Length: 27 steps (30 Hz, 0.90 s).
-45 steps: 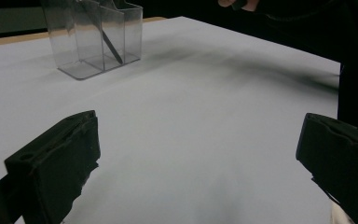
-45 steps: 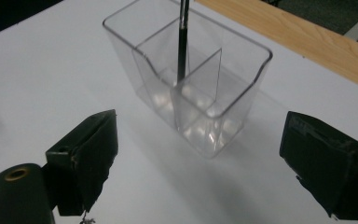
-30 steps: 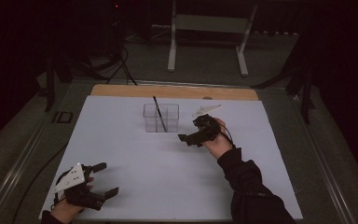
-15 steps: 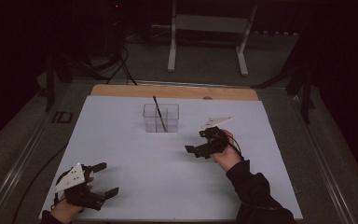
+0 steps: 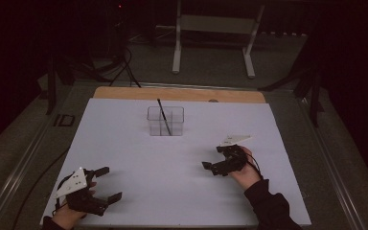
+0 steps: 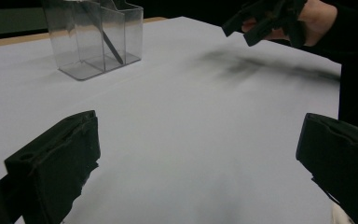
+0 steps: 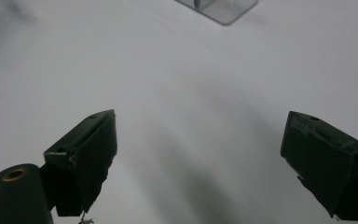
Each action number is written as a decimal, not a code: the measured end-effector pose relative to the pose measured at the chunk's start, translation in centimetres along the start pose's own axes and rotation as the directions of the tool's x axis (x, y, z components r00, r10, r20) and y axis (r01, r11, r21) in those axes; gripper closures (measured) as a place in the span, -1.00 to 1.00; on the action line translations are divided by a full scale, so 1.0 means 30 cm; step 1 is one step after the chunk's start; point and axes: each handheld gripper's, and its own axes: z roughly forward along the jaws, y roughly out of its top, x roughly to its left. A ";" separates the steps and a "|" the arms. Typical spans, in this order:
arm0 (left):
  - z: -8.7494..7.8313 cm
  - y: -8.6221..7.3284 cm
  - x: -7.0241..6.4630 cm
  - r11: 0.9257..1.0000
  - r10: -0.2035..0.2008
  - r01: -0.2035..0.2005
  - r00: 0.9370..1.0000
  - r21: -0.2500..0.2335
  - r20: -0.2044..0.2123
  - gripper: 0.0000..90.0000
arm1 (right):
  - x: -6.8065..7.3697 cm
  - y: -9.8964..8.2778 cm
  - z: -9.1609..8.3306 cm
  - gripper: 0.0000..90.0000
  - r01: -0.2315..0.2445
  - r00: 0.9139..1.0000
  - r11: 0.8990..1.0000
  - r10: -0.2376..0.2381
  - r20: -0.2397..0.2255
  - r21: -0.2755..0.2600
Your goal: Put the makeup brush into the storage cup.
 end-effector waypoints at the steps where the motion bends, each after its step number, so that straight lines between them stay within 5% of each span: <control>1: 0.000 0.000 0.000 1.000 0.000 0.000 1.000 0.001 0.001 -0.98 | 0.000 0.000 0.000 -0.76 0.000 1.000 1.000 0.000 0.000 0.000; 27: 0.002 0.000 -0.002 1.000 0.002 -0.002 1.000 0.004 0.002 -0.98 | 0.066 -0.165 -0.104 -0.76 0.041 0.999 0.999 -0.041 0.008 0.021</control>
